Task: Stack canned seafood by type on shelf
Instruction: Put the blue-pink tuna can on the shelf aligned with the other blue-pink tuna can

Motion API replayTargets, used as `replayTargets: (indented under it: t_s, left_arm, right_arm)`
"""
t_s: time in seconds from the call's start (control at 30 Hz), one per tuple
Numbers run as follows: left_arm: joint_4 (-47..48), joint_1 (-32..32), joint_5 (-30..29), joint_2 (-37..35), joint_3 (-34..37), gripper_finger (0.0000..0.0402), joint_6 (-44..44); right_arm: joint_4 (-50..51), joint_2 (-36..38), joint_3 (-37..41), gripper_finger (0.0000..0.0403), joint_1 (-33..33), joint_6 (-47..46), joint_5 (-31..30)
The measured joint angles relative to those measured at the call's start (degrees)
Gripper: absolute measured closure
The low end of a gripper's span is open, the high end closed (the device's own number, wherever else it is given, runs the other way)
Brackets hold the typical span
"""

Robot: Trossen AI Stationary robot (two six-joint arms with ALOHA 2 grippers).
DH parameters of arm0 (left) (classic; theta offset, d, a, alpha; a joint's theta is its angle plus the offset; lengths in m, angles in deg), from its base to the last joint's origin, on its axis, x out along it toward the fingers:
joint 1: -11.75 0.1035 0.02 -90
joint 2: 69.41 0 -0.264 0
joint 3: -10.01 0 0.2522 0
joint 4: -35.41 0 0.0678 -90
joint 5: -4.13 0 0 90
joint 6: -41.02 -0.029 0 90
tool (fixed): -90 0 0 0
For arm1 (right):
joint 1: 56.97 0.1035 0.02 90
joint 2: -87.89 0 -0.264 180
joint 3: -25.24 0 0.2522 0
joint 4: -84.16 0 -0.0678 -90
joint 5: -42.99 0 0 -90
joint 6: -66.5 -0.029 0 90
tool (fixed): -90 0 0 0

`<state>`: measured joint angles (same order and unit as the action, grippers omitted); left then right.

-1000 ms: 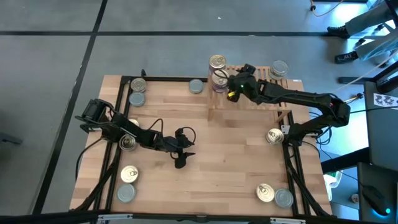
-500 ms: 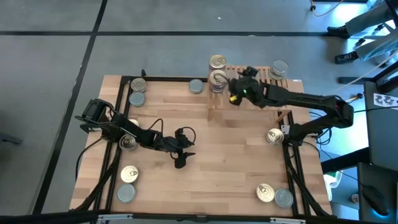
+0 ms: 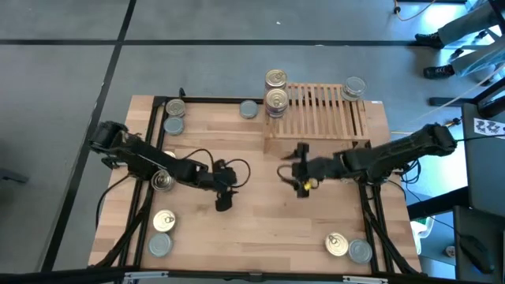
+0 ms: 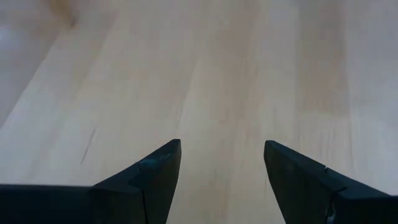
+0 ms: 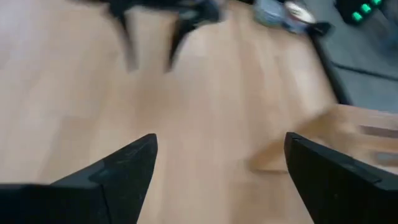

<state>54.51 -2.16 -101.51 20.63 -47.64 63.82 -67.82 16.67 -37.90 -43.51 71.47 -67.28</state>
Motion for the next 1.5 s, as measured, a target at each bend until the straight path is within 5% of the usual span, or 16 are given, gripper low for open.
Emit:
replayTargets:
  t_s: [0.37, 0.57, 0.9, 1.3, 1.5]
  left_arm:
    - [52.83, -3.53, 2.37, -10.40, -6.09, 0.0173, 40.66]
    - [65.74, -3.51, 8.73, -10.21, -6.09, 0.0173, 52.35]
    - [81.07, -2.85, 12.85, -5.81, -6.06, 0.0173, 53.56]
    - [76.94, -2.48, 14.72, 7.07, -6.23, 0.0173, 39.15]
    - [75.59, -2.97, 15.59, 7.54, -6.98, 0.0173, 31.12]
  right_arm:
    - [-21.60, -5.38, 10.78, 0.0058, 2.64, -0.34, 0.69]
    - [-25.10, -9.49, 10.73, 0.0058, 2.64, -0.25, 1.05]
    - [-26.15, -13.34, 10.75, 0.0058, 2.64, -0.28, -0.61]
    - [-26.94, -13.38, 10.75, 0.0059, 2.64, -0.26, -0.64]
    - [-26.20, -13.38, 10.75, 0.0059, 2.64, -0.24, -0.64]
